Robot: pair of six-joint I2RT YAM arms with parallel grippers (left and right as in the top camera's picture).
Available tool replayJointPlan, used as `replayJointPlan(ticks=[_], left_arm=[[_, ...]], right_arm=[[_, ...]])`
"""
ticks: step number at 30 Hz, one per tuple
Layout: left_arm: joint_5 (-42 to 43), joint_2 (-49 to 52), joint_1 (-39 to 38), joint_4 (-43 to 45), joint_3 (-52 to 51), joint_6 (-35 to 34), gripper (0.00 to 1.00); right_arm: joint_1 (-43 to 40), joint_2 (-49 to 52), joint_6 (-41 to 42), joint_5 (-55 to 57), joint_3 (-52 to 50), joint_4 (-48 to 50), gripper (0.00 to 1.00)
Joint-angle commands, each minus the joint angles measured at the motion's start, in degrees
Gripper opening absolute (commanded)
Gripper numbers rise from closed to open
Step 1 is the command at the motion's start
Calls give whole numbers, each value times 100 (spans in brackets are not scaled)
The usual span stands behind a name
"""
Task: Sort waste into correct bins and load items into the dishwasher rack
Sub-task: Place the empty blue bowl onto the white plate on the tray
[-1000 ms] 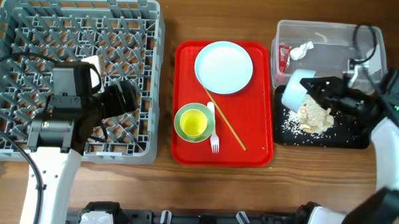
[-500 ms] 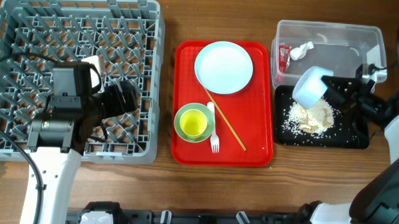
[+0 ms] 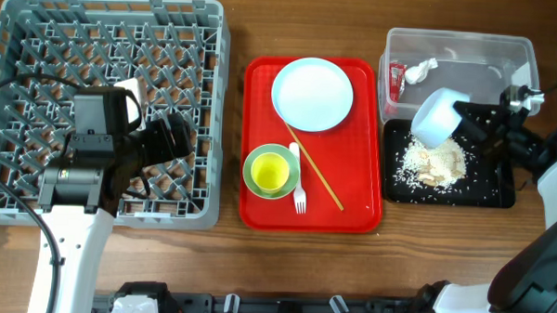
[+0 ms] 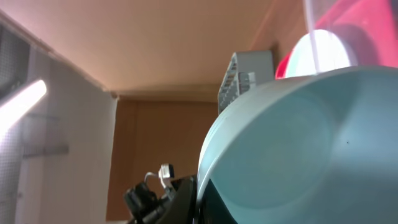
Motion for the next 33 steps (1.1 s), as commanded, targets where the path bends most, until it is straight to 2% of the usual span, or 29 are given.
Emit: replayJointPlan(ticks=[1,5,11,15,20,23,26,28,33], left_arm=[[-55,-22,24,-2,103,72,100],[-55,-22,24,0,103,74,100],[-55,-22,24,2,103,74,100],[-55,-22,24,24,103,72,100],[-55,-22,24,26,103,72,100],[-55,-22,24,24,103,72,100],[-55,-22,24,20,103,72,100],[-55,-22,24,20,103,72,100],[-55,-22,24,22,103,72,100]], right_arm=[[9,-22,-509,955,37,-439,4],[164,-210,-1637,1580,39,-1152,4],[643,-1040,-2326,2382,326,-1705,4],[1543,-1690,-2481,3600,588,-1821,4],[3143,-2055,-2492,5558,737,-1386,4],[4168,-2002,-2623,6457,739,-809,4],[4791,-1873,-2640,7051,890,-542,5],[5106,-1587,-2629,7285,1390,-872,4],[5274,-428,-2662,7429,3084,-2151,4]])
